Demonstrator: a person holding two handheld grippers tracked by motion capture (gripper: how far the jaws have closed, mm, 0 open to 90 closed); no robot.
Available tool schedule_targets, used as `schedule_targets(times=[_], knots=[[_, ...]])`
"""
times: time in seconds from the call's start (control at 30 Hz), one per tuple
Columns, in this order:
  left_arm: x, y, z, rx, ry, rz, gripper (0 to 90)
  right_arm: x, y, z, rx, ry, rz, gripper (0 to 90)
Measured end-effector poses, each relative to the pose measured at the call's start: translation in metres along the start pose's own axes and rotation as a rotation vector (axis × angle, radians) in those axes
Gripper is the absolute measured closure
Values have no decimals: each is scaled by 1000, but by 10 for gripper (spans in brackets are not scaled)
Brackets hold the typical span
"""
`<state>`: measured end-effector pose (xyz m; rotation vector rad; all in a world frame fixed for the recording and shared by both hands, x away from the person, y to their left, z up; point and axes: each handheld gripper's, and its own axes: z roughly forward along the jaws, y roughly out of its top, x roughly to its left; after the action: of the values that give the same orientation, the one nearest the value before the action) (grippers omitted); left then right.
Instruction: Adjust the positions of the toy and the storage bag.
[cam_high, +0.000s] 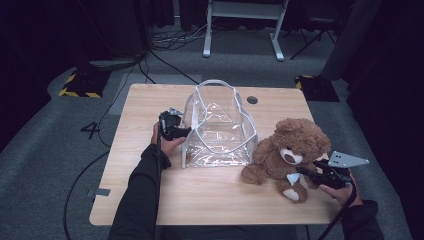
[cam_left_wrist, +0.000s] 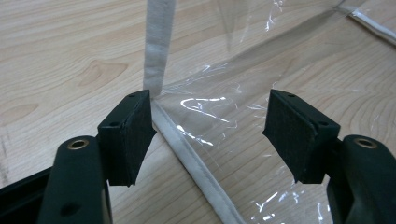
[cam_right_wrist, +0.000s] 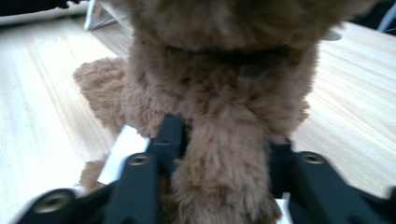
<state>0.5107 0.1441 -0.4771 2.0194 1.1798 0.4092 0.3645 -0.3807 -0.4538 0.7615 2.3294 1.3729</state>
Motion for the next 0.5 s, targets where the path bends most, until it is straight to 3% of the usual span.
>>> schedule_targets(times=[0.03, 0.07, 0.1, 0.13, 0.3, 0.33, 0.5], knots=[[0, 0, 0, 4, -2, 2, 329, -2, 4, 1, 13, 15, 7, 421], [0, 0, 0, 4, -2, 2, 325, -2, 4, 1, 13, 15, 7, 421], [1, 0, 0, 3, -11, -9, 320, -4, 7, 1, 16, 22, 13, 270], [2, -1, 0, 4, -14, -14, 315, -5, 9, 2, 19, 19, 19, 233], [3, -2, 1, 3, -18, -9, 312, -13, 20, 7, 22, 15, 32, 205], [2, -2, 1, 3, -14, -1, 311, -16, 27, 11, 31, -10, 20, 177], [2, -3, 1, 1, -21, 3, 311, -20, 39, 15, 40, -11, 12, 177]])
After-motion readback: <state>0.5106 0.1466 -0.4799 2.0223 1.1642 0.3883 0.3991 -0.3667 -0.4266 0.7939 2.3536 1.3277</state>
